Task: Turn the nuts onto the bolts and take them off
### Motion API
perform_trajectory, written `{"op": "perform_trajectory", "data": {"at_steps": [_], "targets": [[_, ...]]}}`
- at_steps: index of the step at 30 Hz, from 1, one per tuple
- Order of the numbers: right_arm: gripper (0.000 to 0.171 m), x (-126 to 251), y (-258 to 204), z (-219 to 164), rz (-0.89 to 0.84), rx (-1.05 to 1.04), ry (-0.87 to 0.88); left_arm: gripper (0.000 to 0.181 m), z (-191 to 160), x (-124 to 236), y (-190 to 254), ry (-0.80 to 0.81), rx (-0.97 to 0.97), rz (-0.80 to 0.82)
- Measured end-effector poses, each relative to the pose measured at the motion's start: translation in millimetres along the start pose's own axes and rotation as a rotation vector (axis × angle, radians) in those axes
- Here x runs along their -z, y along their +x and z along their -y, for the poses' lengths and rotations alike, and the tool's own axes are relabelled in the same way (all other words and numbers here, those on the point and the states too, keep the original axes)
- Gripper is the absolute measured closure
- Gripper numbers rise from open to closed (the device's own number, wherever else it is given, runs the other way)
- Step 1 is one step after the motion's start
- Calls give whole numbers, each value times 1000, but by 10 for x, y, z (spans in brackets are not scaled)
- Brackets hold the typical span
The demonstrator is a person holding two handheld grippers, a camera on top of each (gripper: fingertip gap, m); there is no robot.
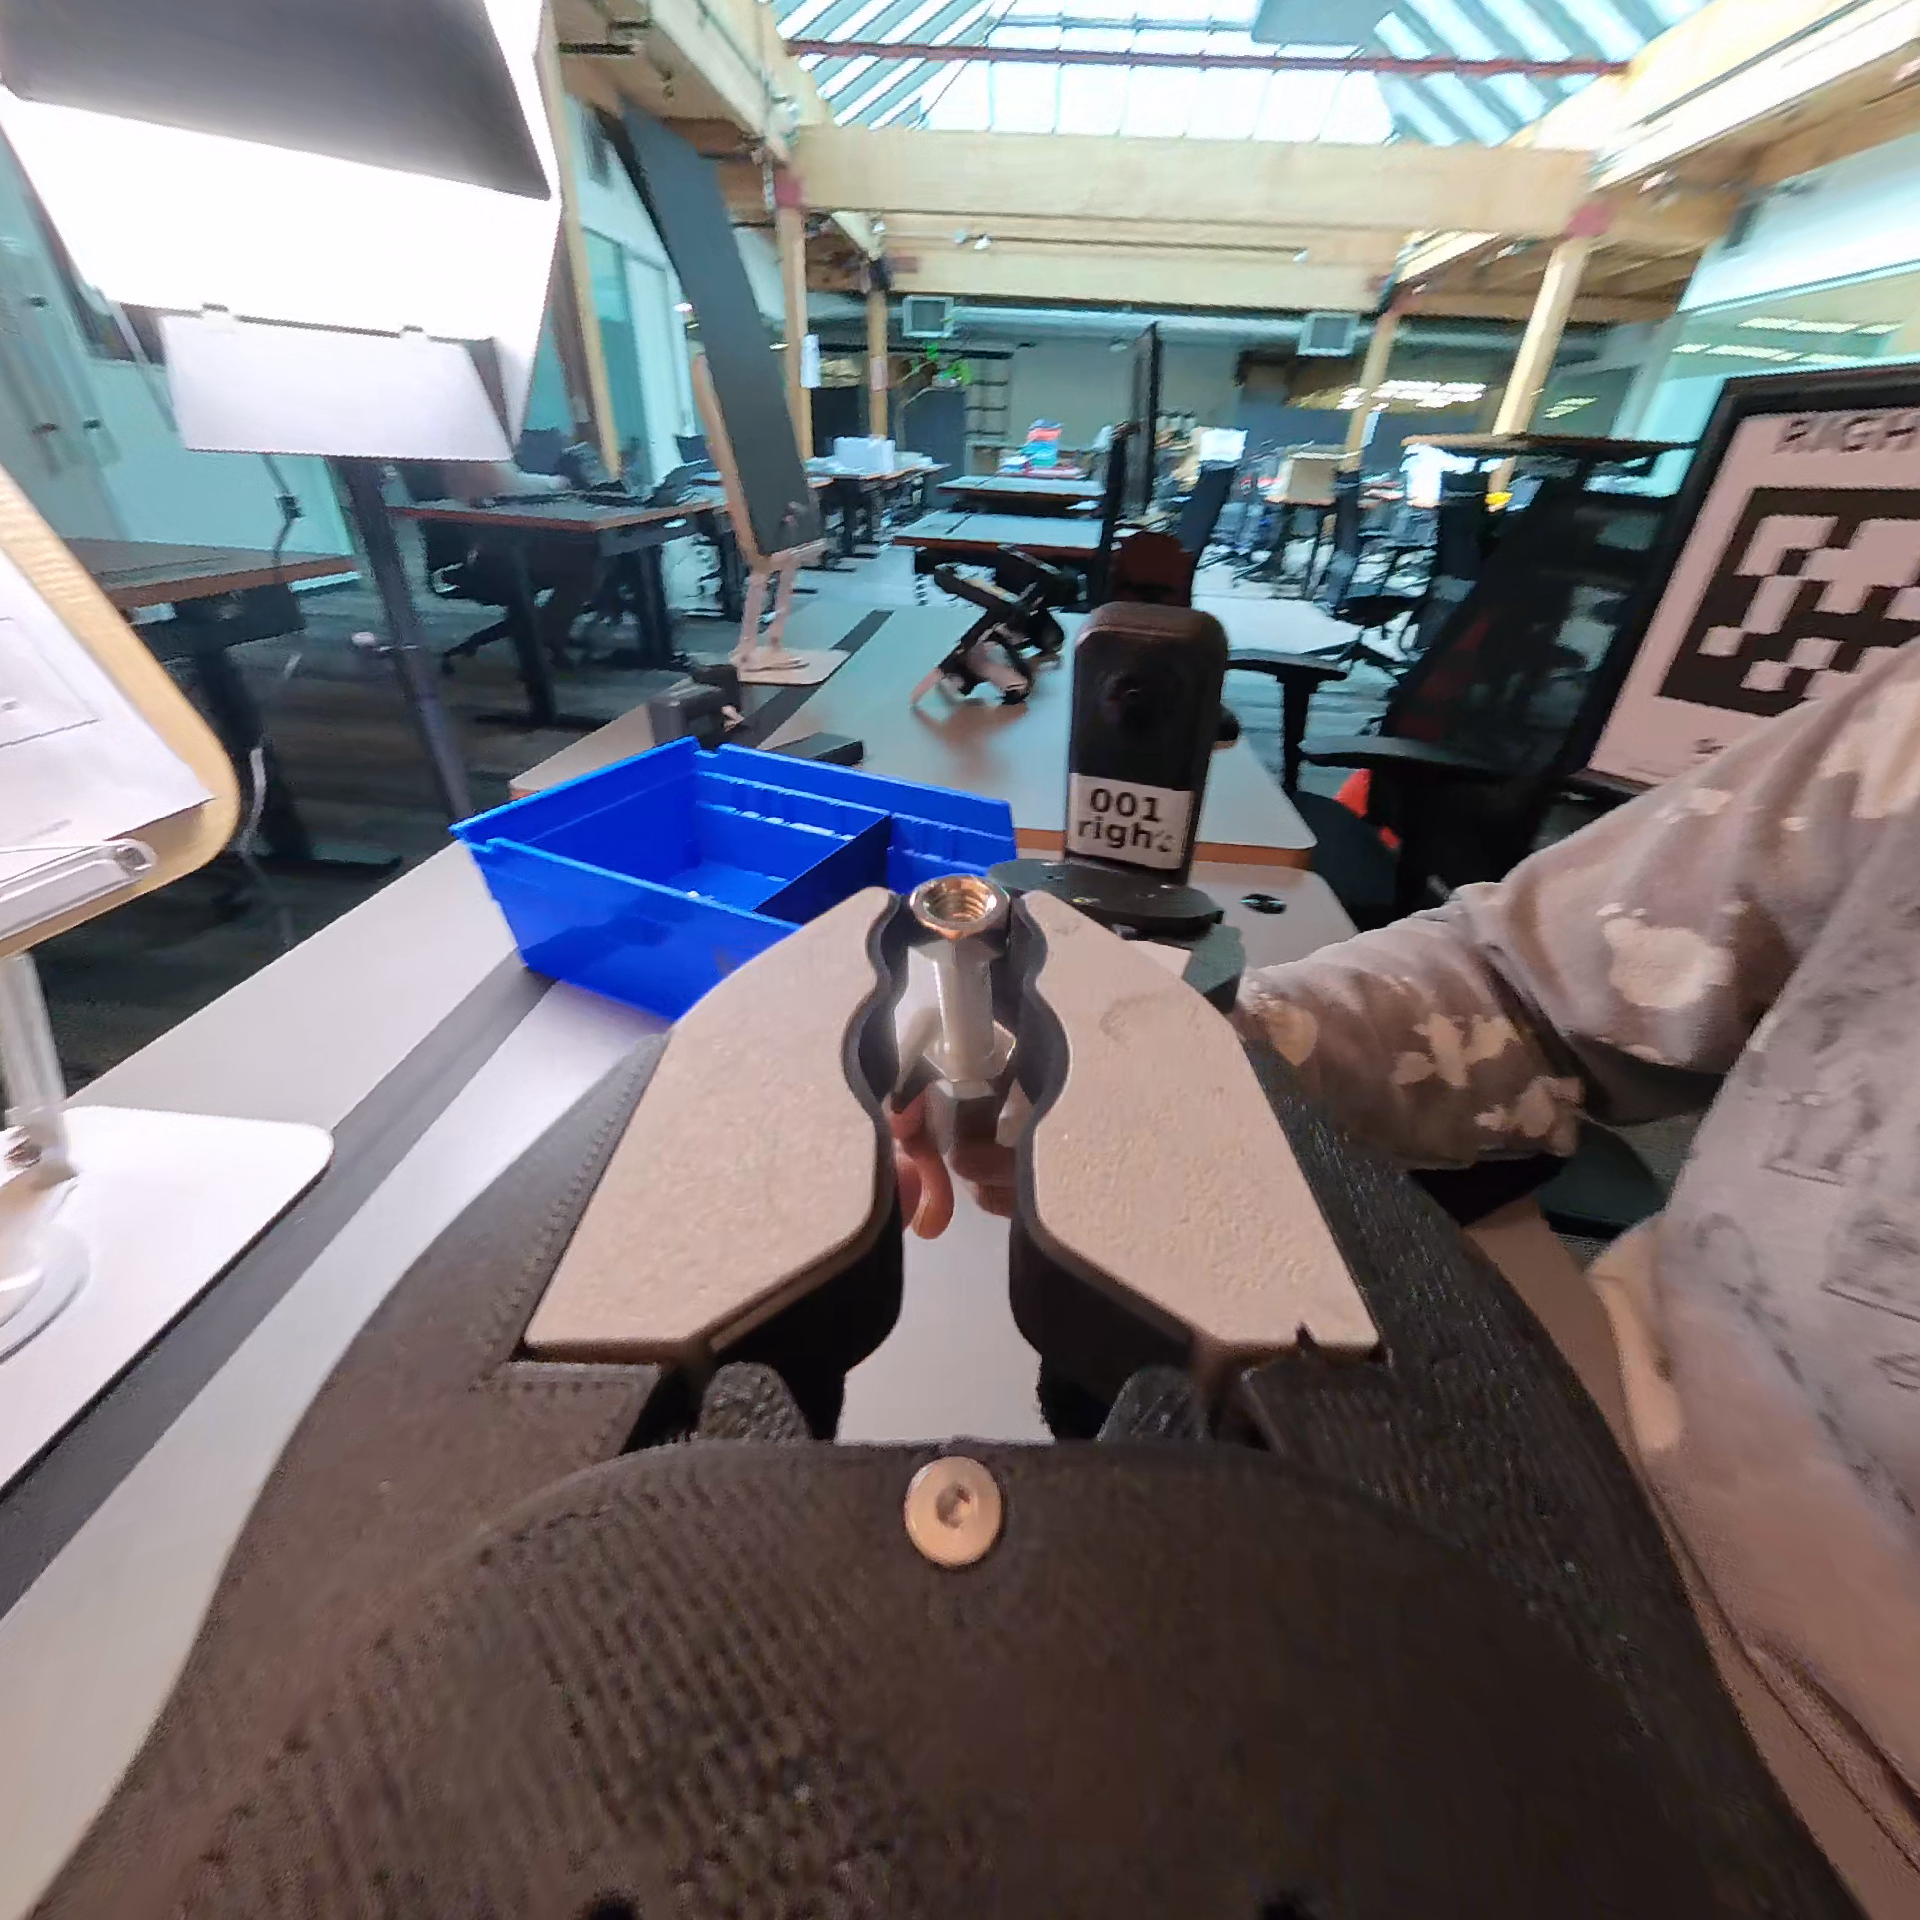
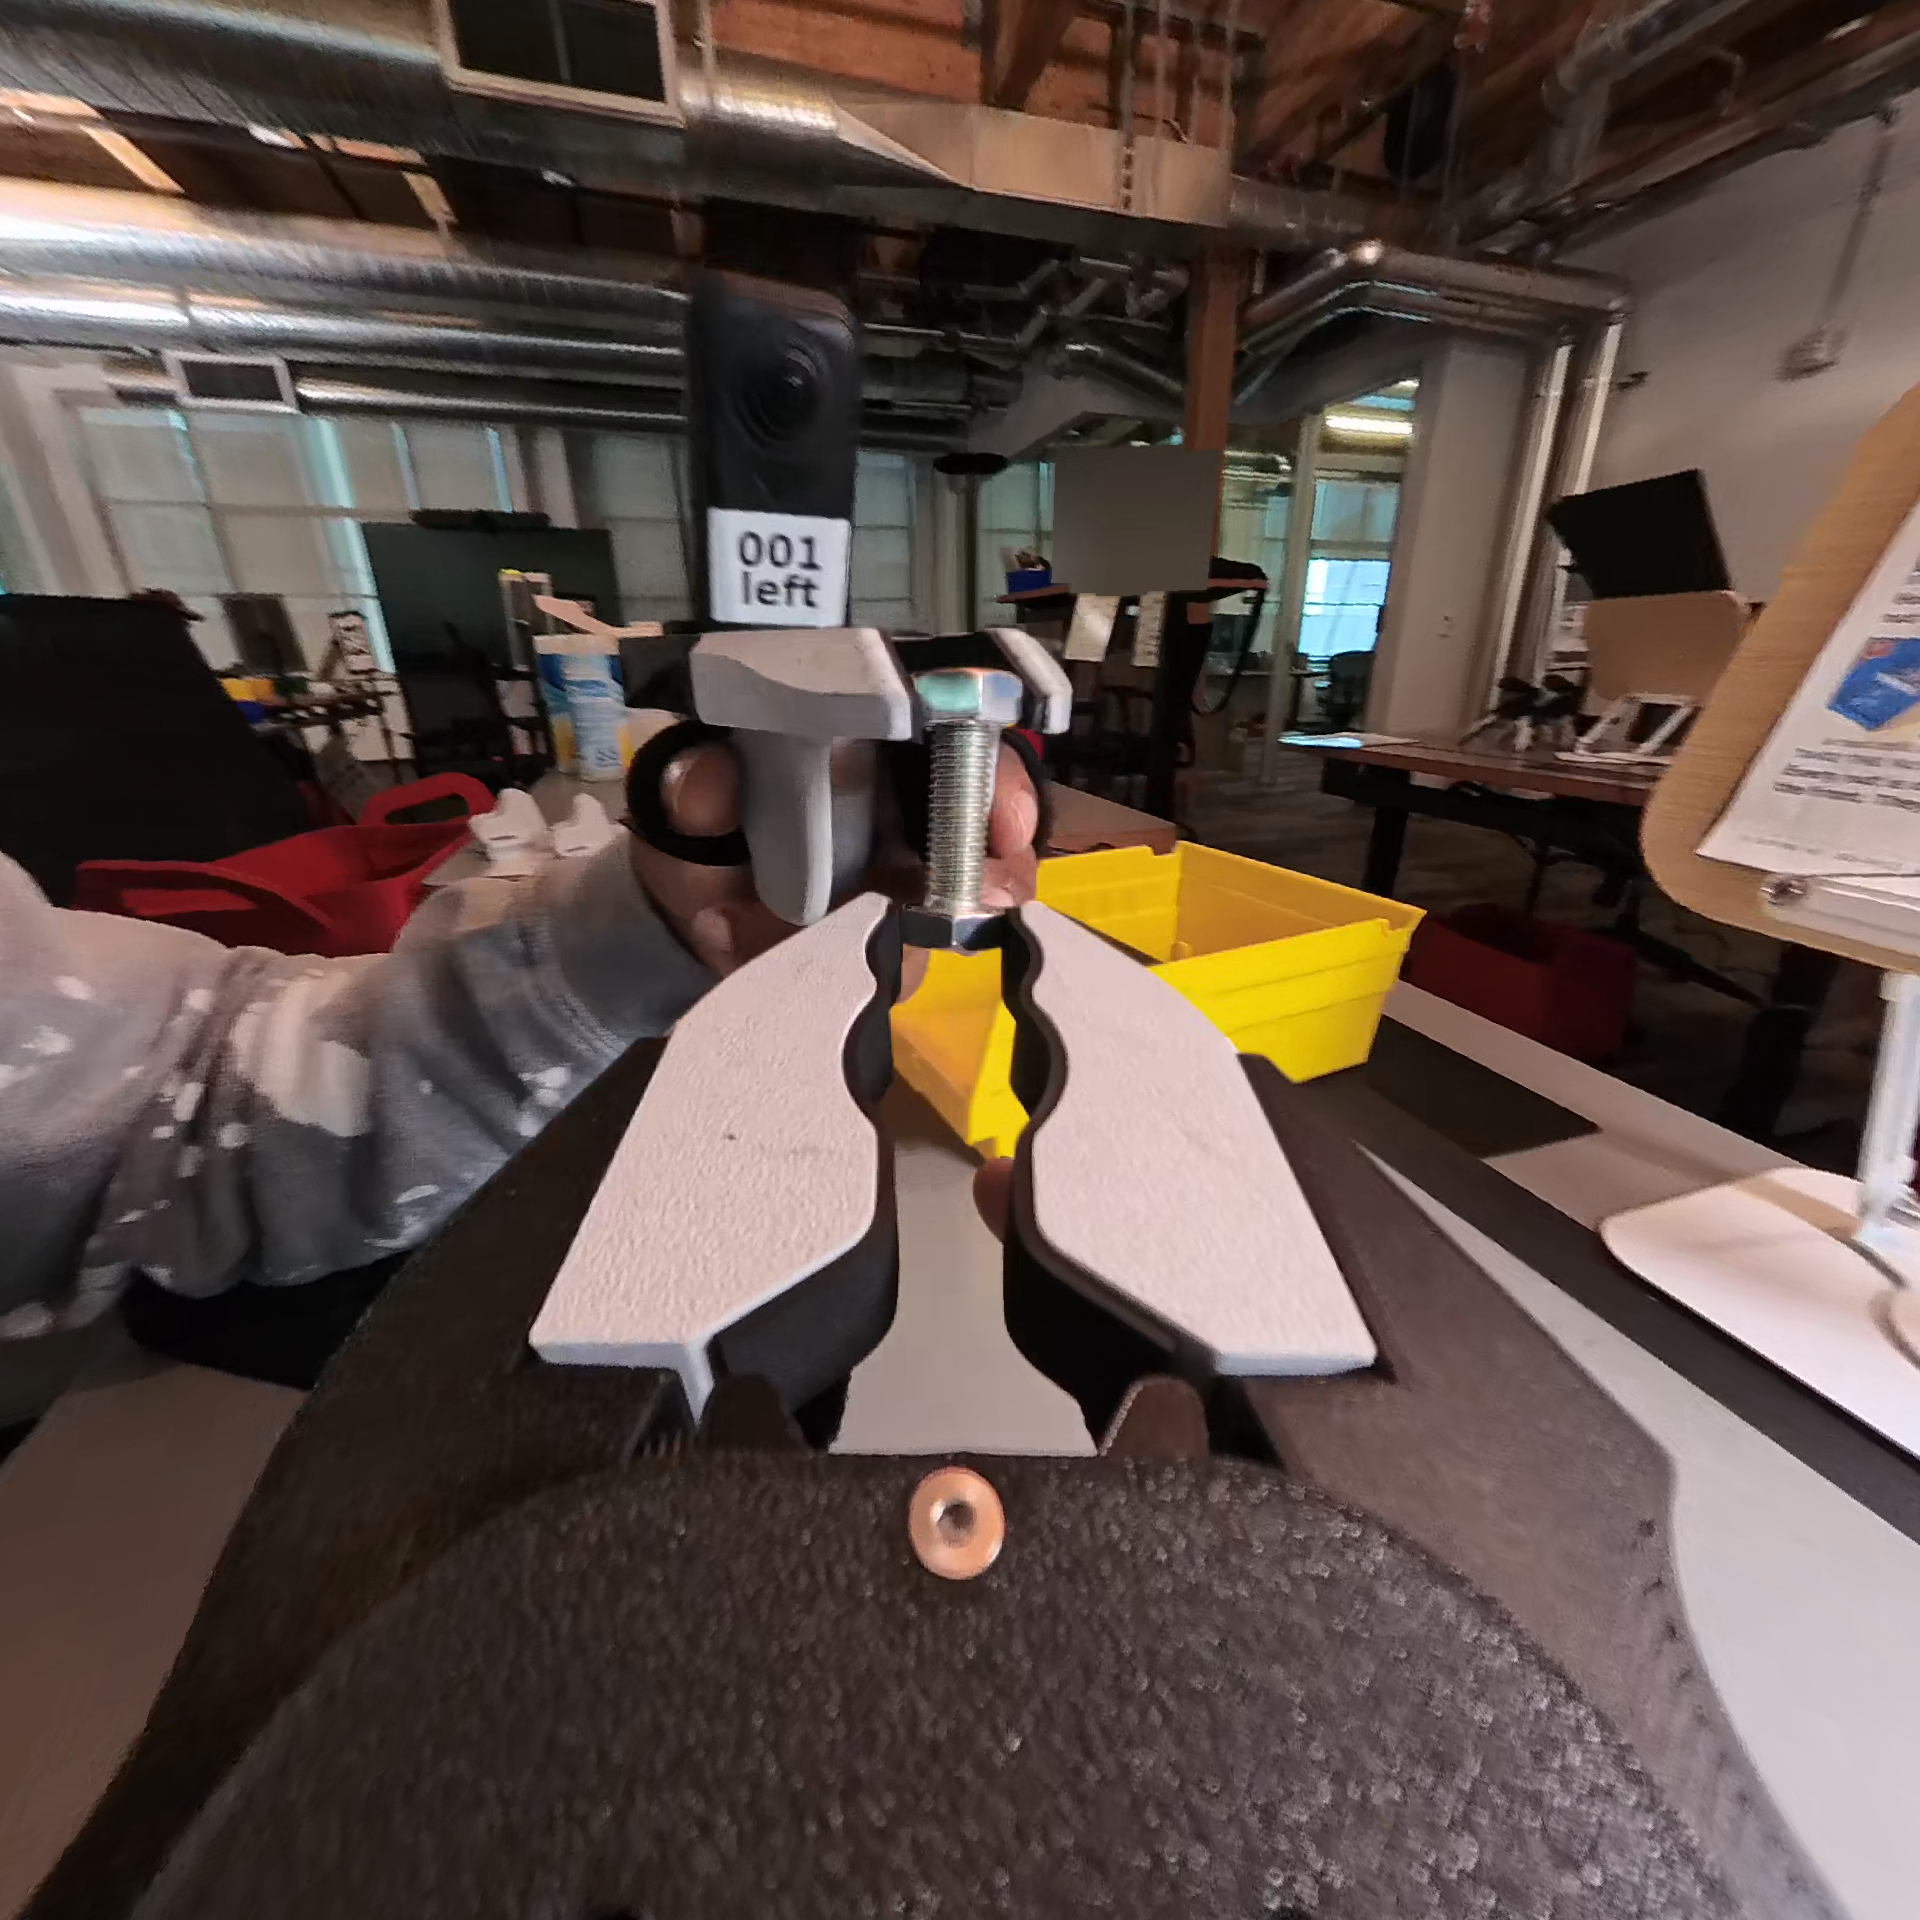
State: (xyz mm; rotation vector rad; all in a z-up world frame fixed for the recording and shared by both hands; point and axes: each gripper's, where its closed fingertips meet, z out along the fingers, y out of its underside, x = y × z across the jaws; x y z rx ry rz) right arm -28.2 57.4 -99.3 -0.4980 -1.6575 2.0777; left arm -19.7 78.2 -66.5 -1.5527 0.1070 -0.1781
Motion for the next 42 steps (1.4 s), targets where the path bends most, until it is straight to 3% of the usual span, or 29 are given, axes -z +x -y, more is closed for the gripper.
{"op": "perform_trajectory", "data": {"at_steps": [7,17,30,42], "targets": [[153,1,-213,66,129,-45,45,163,52,65,197,29,-18,-124],[153,-11,-351,35,204,-86,33,163,24,47,321,9,-52,-170],[153,29,-368,76,229,-82,48,159,11,27,351,22,-24,-202],[153,10,-246,10,134,-27,7,163,-16,29,247,6,-35,-139]]}}
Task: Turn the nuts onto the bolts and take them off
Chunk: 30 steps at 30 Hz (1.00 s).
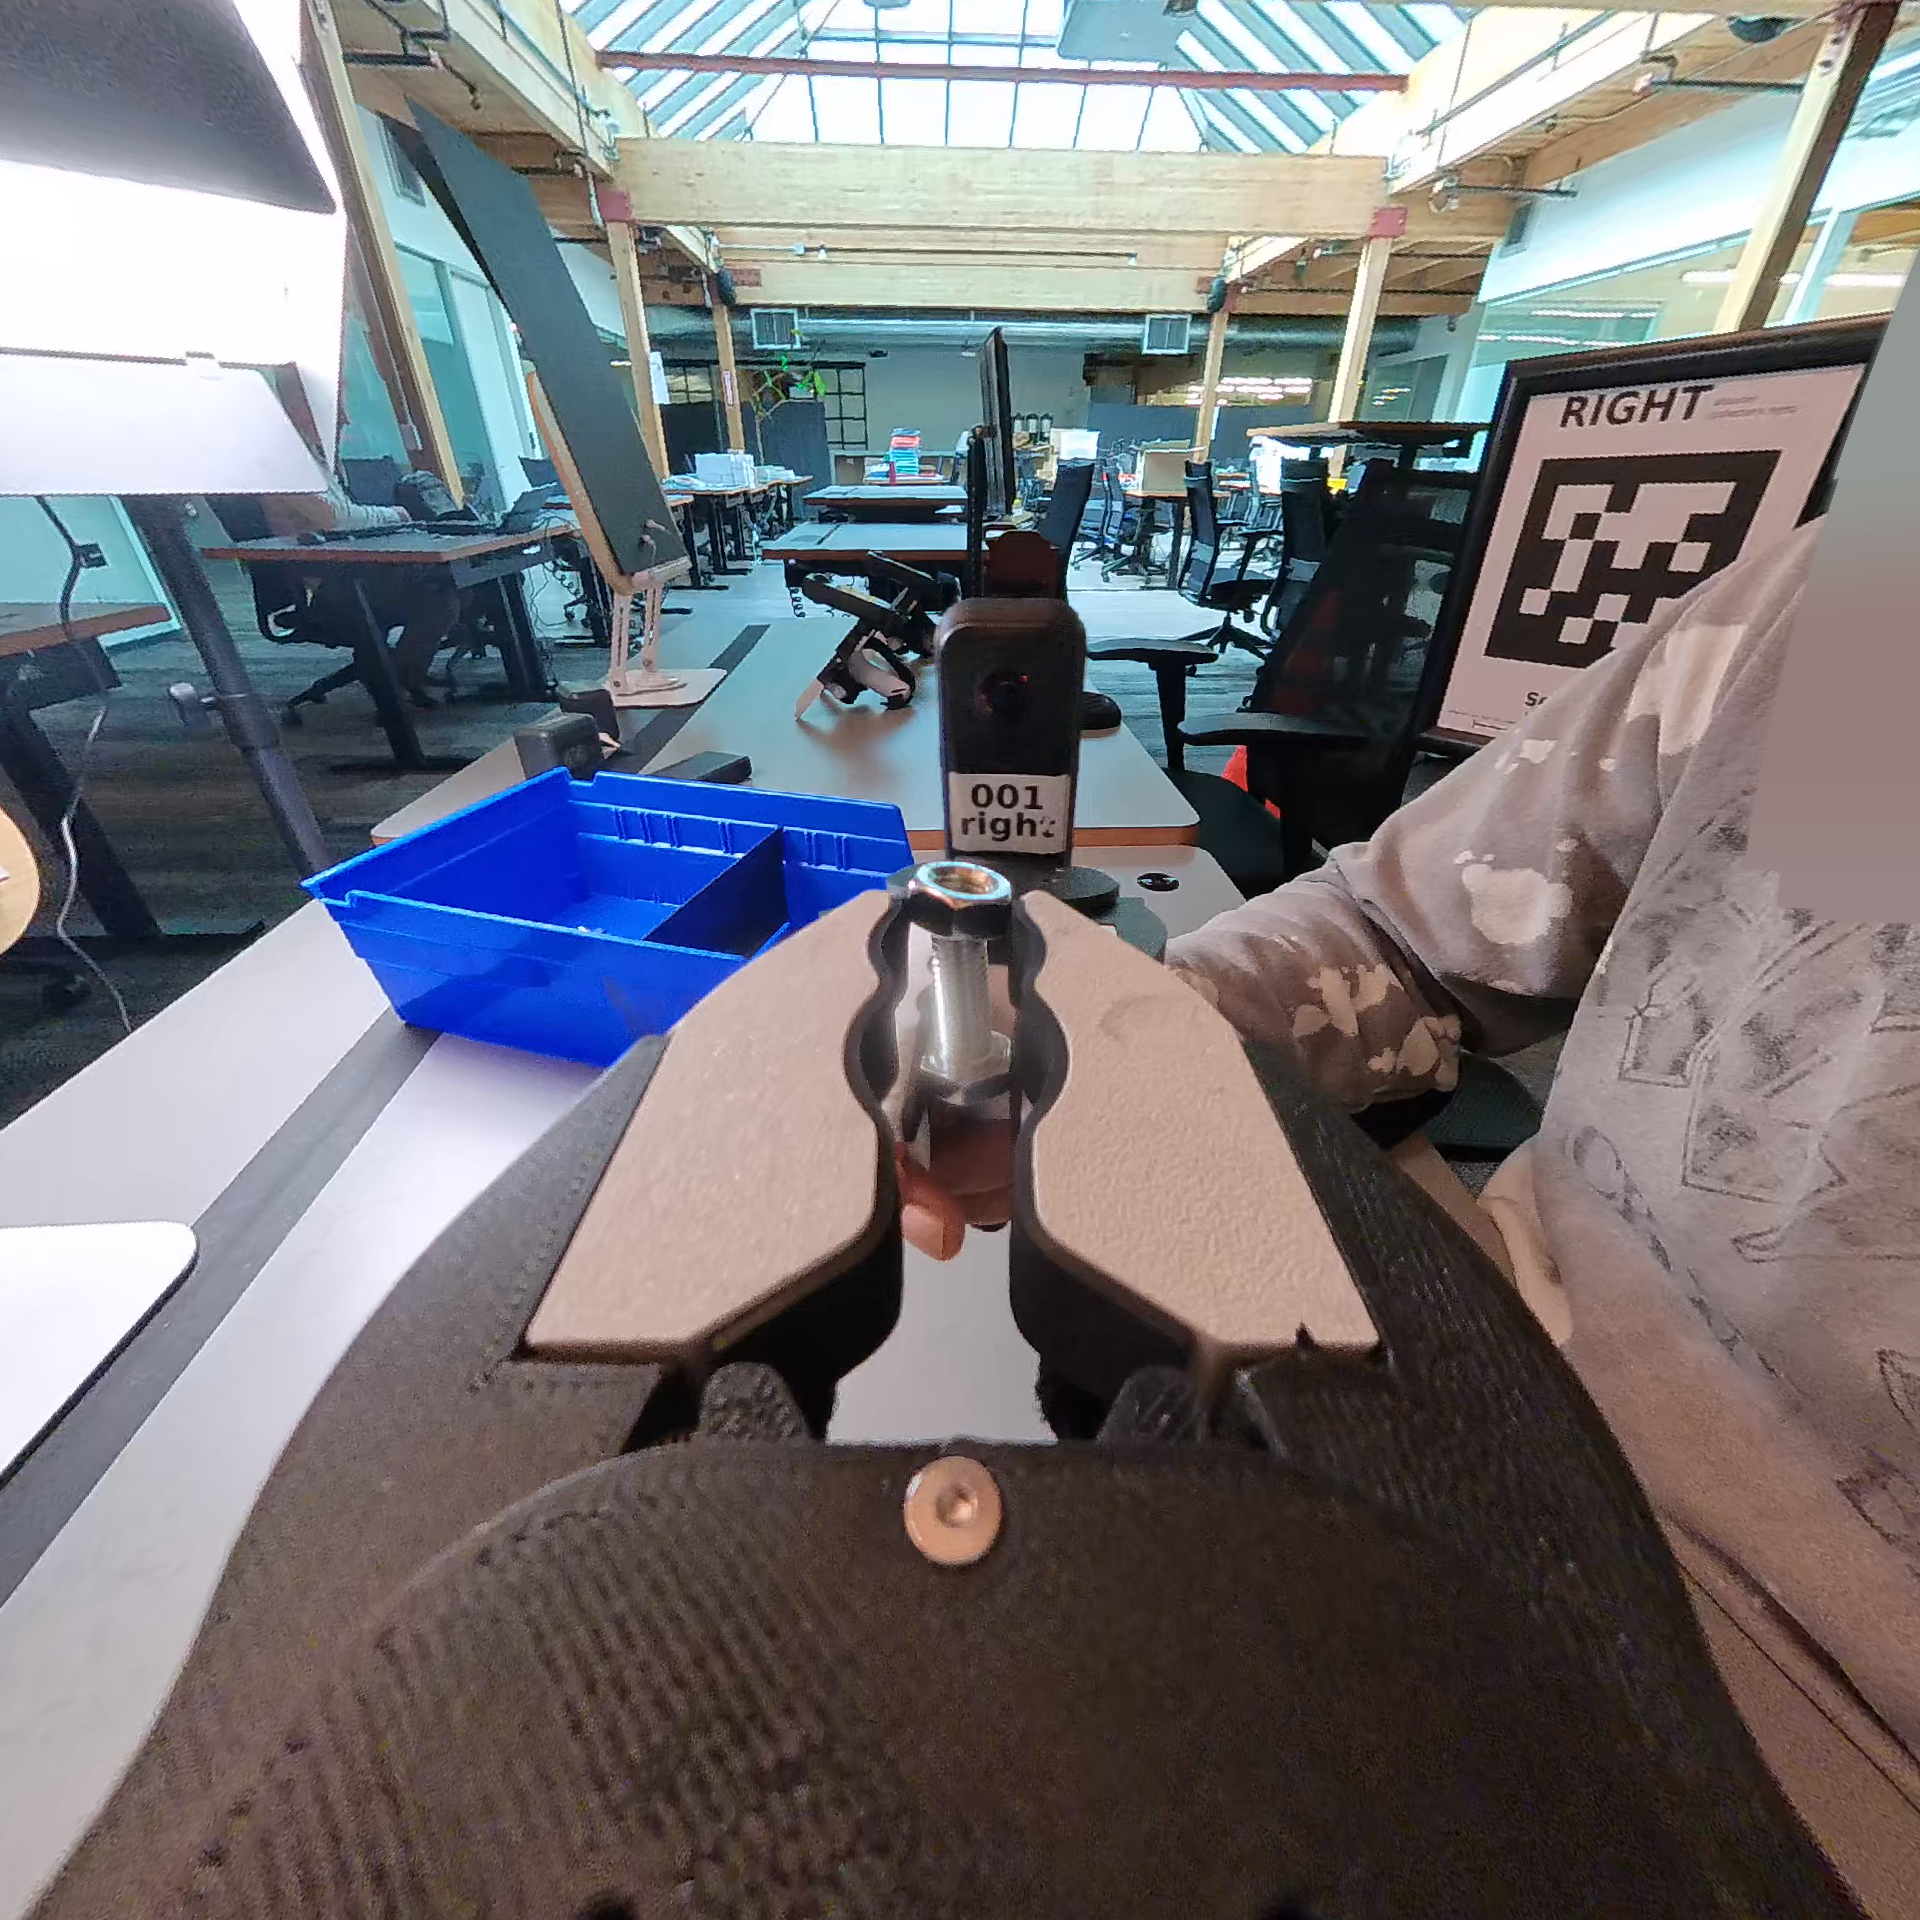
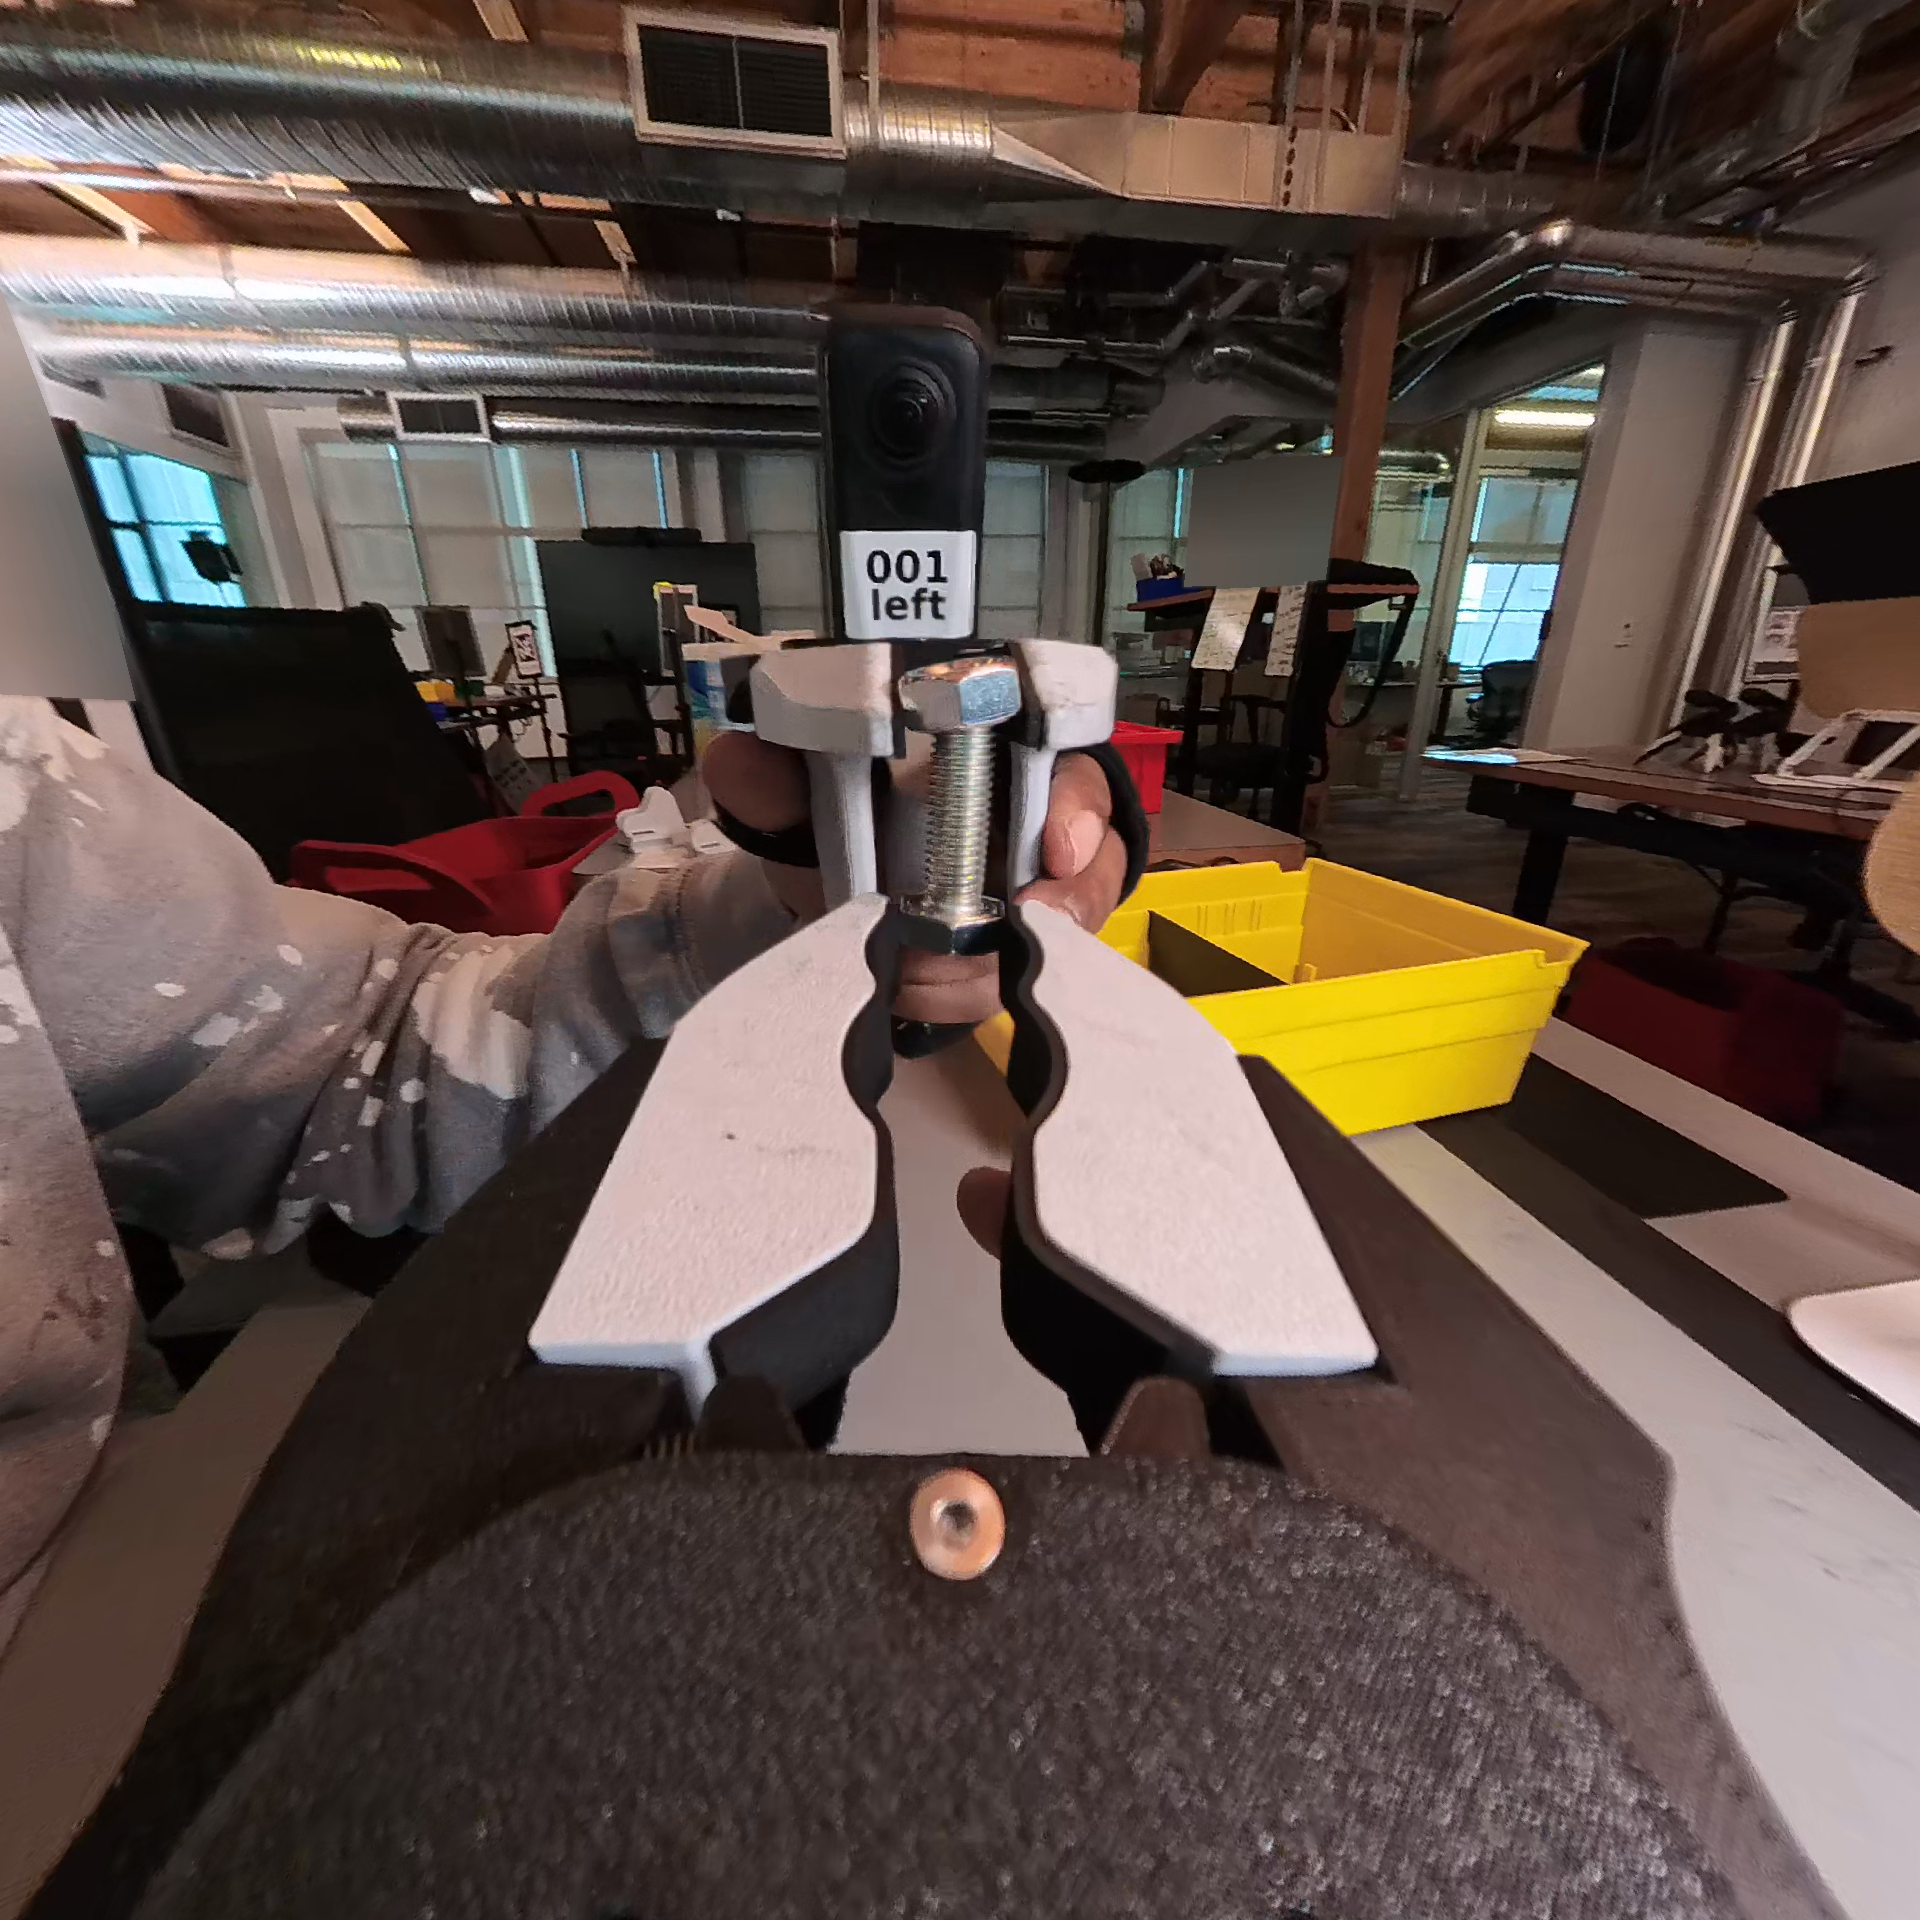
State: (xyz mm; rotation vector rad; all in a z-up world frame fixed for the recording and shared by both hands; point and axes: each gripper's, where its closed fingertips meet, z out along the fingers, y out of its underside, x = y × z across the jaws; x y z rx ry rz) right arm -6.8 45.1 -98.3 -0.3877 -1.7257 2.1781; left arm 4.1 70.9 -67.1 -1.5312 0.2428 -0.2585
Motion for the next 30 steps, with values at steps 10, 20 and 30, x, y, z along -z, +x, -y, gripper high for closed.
{"op": "perform_trajectory", "data": {"at_steps": [10,20,30], "targets": [[153,14,115,16,-108,54,9,163,4,-1,-86,31,91,15],[153,5,123,-26,-110,53,-9,159,-31,18,-98,8,133,6],[153,16,160,-34,-127,45,-6,156,14,69,-148,20,114,46]]}}
